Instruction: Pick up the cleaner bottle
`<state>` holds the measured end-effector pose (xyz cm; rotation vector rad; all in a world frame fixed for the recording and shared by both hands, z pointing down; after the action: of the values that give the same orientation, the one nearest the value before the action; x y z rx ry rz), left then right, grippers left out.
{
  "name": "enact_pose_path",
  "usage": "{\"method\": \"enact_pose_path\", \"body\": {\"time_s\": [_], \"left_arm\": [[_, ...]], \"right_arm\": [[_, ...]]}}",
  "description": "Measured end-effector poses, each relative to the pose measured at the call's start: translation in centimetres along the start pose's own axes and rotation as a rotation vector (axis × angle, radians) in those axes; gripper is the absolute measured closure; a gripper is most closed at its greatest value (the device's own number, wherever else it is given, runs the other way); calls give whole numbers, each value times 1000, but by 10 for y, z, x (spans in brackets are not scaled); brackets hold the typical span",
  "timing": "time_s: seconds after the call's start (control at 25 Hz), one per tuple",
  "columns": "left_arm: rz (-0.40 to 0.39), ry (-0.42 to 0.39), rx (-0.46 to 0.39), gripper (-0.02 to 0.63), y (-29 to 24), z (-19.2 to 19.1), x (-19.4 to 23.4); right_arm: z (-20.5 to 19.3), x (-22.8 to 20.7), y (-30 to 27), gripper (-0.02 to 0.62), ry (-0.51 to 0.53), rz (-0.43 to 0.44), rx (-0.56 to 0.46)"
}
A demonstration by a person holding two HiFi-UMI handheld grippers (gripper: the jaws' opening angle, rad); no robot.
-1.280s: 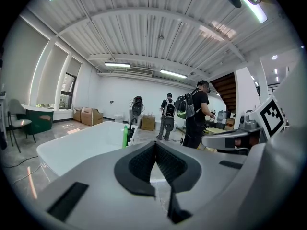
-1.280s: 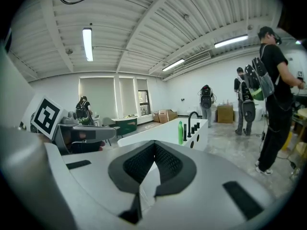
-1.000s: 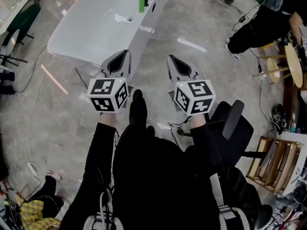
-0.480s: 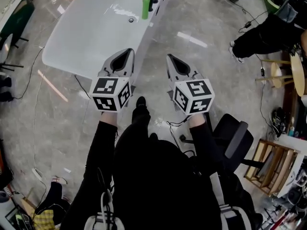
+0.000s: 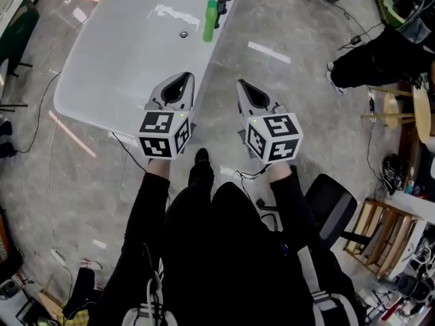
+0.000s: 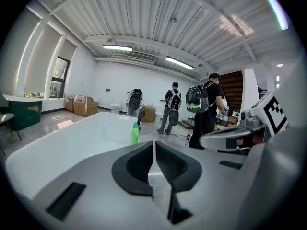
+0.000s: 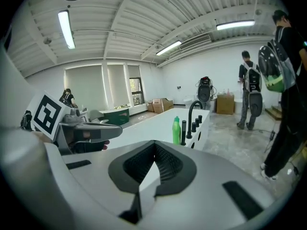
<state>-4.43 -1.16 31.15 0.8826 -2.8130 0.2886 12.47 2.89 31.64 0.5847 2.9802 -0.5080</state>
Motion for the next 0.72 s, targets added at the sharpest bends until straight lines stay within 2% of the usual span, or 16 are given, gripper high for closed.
{"method": "enact_pose_path", "body": {"time_s": [0.08,0.16,0.28,0.44,0.72], "left_arm": [[-7,2,9,590,-14,-2,4],[-14,0,17,540,-29,-4,6],[-19,-19,26,505,-52,-5,9],[24,-33,75,436,-92,-21,18],[95,-6,152,389,-153,-51,41]], "right_arm": [[1,-6,-8,594,4,-7,11],[2,-13,-16,594,8,-13,20],[4,-23,-28,594,12,-18,31],[2,-42,-47,594,15,-16,49],[-4,-70,-101,594,23,37,91]]}}
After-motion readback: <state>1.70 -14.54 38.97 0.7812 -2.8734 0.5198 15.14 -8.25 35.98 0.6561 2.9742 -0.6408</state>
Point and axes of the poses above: the fingertips, and each gripper's own axes: y backward along the fingers, x to its left, z out of its top, the point moved 6 cm from there along y, backward along the fingers, and after that the axes turned 8 degrees about -x, right-handed, at the moved point
